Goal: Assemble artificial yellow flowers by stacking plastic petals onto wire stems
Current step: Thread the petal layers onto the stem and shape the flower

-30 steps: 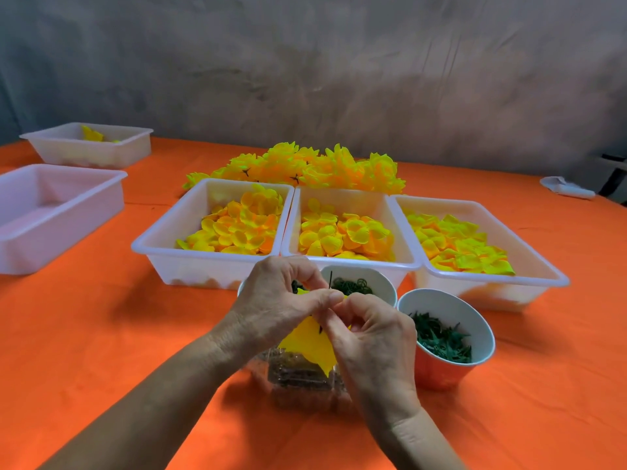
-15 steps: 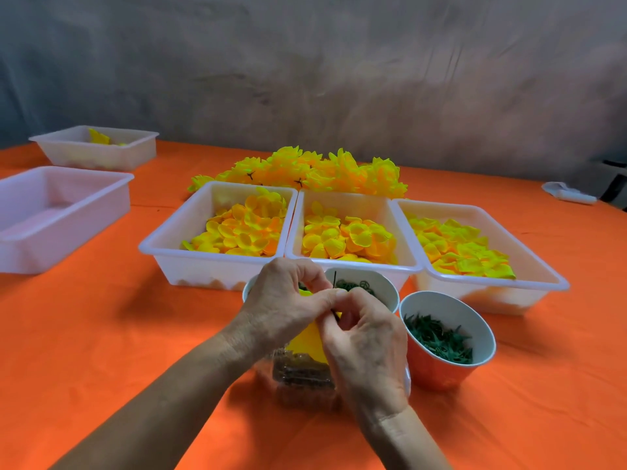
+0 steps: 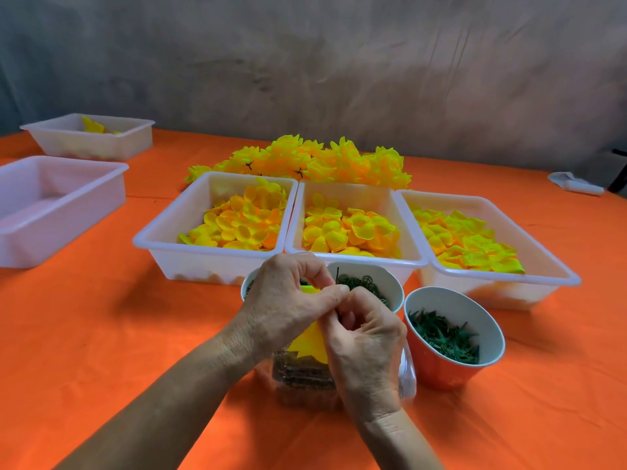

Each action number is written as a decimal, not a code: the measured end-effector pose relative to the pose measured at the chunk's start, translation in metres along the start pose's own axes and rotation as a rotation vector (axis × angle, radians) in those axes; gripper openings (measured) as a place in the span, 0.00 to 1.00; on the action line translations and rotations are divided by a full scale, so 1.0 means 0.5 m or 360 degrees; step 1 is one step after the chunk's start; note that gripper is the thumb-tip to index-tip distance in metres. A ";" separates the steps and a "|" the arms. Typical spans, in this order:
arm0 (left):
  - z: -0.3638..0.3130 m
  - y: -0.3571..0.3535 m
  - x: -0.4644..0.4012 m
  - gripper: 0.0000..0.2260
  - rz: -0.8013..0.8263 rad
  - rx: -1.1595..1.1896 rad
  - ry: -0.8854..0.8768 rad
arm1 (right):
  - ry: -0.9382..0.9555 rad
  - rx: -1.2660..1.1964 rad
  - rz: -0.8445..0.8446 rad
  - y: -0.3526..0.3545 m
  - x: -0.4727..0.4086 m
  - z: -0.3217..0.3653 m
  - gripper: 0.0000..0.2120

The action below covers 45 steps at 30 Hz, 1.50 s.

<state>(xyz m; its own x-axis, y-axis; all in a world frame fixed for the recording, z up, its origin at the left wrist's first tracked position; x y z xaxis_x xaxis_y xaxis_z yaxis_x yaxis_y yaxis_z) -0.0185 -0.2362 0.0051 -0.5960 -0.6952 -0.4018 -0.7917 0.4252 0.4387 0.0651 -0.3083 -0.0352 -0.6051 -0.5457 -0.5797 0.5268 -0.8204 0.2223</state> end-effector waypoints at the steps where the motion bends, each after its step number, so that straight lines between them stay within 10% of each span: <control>1: 0.001 -0.001 -0.002 0.08 -0.0005 0.0012 0.0009 | 0.0018 0.0015 -0.0027 -0.004 0.000 0.000 0.21; 16: 0.005 0.054 0.040 0.03 -0.0152 0.0289 0.0223 | -0.0072 -0.0190 0.0767 0.078 -0.047 0.013 0.08; 37: 0.024 0.045 0.059 0.11 -0.0360 0.0446 0.0405 | 0.0151 -0.0046 0.0673 0.076 -0.082 0.054 0.07; 45: 0.030 0.017 0.065 0.09 0.0081 0.0613 0.0456 | 0.0167 -0.0115 0.0690 0.085 -0.112 0.086 0.10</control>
<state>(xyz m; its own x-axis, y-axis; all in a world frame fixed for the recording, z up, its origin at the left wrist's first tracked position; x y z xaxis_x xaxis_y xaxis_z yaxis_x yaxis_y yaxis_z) -0.0467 -0.2466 -0.0166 -0.6171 -0.7767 -0.1261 -0.7869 0.6089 0.1004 0.0957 -0.3198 0.0406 -0.2577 -0.8128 -0.5224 0.7607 -0.5040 0.4090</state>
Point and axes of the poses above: each hand's wrist, its own x-axis away from the middle knuckle, its own y-axis out of the back of the hand, z = x × y, the point moved 1 cm from there along -x, towards the middle knuckle, and after that the axes turned 4 degrees about z, right-handed, at the moved point
